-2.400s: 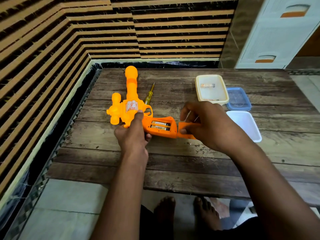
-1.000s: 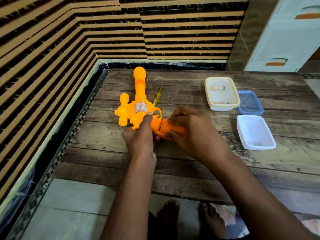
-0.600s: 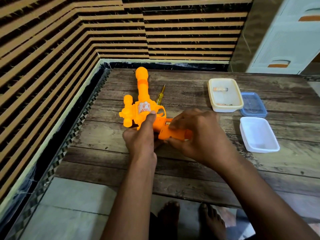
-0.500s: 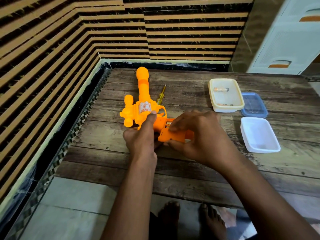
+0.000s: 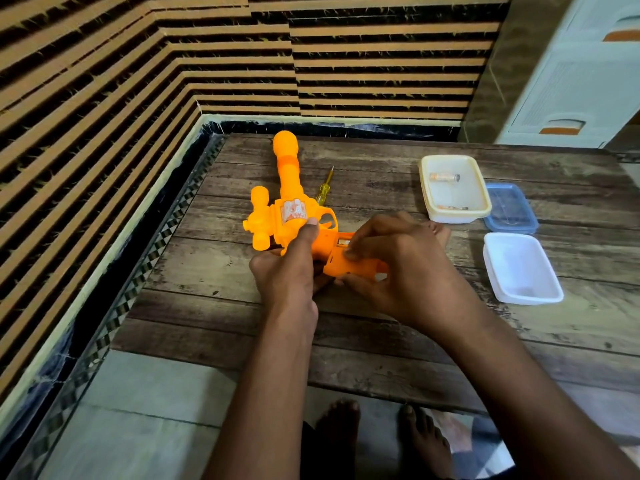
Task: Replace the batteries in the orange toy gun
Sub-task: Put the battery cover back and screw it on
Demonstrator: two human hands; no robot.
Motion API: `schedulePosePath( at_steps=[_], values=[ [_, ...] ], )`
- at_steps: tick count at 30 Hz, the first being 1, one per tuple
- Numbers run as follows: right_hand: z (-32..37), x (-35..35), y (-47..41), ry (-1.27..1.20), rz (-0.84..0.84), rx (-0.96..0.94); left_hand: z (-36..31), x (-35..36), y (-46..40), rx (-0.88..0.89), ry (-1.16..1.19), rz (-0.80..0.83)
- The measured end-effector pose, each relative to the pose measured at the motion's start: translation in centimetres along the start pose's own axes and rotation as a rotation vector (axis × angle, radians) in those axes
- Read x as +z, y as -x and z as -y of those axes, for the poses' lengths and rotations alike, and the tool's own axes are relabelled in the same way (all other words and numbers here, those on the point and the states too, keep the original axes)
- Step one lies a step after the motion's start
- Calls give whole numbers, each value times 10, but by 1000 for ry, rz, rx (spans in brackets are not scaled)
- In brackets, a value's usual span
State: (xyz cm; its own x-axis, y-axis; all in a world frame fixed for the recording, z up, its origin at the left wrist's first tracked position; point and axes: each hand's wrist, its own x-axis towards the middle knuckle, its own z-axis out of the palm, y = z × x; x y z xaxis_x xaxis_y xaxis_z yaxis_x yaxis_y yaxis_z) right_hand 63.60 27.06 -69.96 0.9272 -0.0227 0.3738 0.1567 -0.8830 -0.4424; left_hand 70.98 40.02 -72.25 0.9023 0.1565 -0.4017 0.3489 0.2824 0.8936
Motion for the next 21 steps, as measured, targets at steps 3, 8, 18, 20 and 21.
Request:
schedulePosePath(
  at_steps=[3, 8, 18, 20, 21],
  values=[
    [-2, 2, -1, -55, 36, -11, 0, 0, -1, 13, -18, -3],
    [-5, 4, -1, -96, 54, -21, 0, -1, -2, 28, -21, -4],
    [1, -4, -3, -131, -18, -41, 1, -2, -3, 74, -78, -29],
    [2, -4, -2, -131, -9, -33, 0, -2, -4, 81, -72, -27],
    [2, -4, -3, -138, -4, -20, -1, -2, -4, 84, -71, -24]
  ],
)
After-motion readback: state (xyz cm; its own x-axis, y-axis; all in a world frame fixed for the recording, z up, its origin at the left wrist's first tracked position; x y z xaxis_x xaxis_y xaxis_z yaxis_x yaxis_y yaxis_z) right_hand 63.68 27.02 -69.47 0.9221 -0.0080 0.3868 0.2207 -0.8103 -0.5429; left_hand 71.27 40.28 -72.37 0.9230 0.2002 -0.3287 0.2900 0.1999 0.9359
